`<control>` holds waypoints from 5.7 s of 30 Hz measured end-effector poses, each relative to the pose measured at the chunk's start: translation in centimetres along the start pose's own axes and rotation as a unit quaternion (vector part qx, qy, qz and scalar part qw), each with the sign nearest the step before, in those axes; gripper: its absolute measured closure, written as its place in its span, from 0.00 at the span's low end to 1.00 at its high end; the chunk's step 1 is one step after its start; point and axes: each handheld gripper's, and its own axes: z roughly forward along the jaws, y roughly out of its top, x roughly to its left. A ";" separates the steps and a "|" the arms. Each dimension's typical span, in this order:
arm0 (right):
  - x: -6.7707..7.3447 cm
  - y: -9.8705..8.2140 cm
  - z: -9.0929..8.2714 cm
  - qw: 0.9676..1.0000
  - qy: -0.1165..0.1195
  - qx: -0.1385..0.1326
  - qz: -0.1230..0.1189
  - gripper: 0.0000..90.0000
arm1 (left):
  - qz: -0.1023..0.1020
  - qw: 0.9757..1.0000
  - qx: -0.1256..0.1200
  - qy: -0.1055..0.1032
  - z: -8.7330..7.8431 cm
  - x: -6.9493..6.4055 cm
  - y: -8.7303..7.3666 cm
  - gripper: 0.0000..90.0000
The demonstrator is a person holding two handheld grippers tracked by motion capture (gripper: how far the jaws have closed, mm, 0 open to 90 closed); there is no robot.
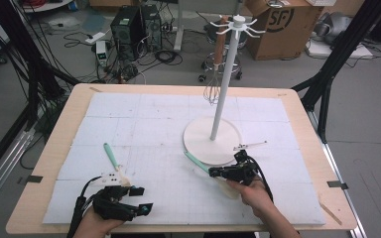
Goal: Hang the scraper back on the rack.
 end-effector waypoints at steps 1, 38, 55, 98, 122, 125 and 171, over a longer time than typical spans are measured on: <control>0.1 0.1 -0.2 1.000 0.002 -0.003 0.000 0.92 | -0.001 1.000 0.000 0.000 0.0 0.0 0.0 0.31; 4.3 7.6 -11.7 0.986 0.079 -0.144 -0.002 0.91 | -0.004 1.000 -0.015 0.002 -0.5 0.0 0.2 0.31; 6.3 10.9 -17.6 0.975 0.071 -0.209 -0.020 0.91 | -0.005 1.000 -0.016 -0.001 -0.5 0.1 0.2 0.31; 8.0 12.9 -23.1 0.957 0.075 -0.280 -0.026 0.91 | -0.003 1.000 -0.013 -0.001 -0.6 0.2 0.3 0.32; 7.9 12.9 -23.1 0.952 0.085 -0.294 -0.023 0.91 | -0.002 1.000 -0.014 -0.002 -0.5 0.1 0.3 0.32; 8.0 13.0 -22.9 0.952 0.084 -0.293 -0.019 0.91 | -0.004 1.000 -0.015 -0.002 -0.5 0.0 0.3 0.32; 7.8 14.4 -19.3 0.960 0.073 -0.271 -0.017 0.91 | 0.000 1.000 -0.019 -0.001 -0.8 0.0 0.3 0.32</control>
